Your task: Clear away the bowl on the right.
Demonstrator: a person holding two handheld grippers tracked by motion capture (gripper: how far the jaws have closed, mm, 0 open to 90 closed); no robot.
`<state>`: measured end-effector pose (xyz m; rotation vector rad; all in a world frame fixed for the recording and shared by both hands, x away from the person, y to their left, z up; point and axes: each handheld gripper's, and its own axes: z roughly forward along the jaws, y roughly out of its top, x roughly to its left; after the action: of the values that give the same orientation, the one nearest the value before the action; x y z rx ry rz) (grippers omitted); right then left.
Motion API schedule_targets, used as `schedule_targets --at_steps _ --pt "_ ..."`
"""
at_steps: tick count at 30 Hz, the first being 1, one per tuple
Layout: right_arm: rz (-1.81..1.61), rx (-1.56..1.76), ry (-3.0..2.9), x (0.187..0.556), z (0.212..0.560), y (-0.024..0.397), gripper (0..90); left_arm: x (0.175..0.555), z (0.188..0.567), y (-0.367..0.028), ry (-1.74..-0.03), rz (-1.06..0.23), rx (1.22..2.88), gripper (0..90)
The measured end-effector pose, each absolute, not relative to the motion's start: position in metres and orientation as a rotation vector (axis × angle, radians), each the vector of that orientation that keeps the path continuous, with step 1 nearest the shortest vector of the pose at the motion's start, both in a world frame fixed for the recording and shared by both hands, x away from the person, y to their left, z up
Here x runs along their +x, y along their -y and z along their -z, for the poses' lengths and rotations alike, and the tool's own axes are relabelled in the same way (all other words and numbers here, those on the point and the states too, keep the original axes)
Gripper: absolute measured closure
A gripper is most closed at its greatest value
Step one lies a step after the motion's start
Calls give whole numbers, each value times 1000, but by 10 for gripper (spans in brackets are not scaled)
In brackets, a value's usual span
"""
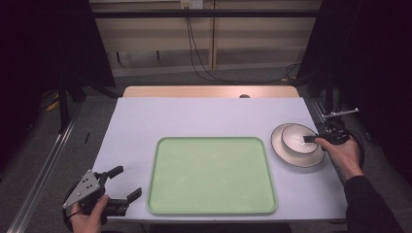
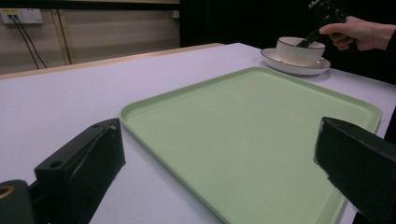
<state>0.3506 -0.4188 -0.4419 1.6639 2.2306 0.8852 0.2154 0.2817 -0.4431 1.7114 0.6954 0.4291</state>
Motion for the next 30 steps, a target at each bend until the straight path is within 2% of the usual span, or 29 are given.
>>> schedule_targets --at_steps 12,30 --pt "-890 1725 -2200 352 442 418 828 215 443 -282 -698 -428 1709 16" --pt "-893 1743 -2187 352 441 418 832 215 443 -282 -707 -428 1708 16"
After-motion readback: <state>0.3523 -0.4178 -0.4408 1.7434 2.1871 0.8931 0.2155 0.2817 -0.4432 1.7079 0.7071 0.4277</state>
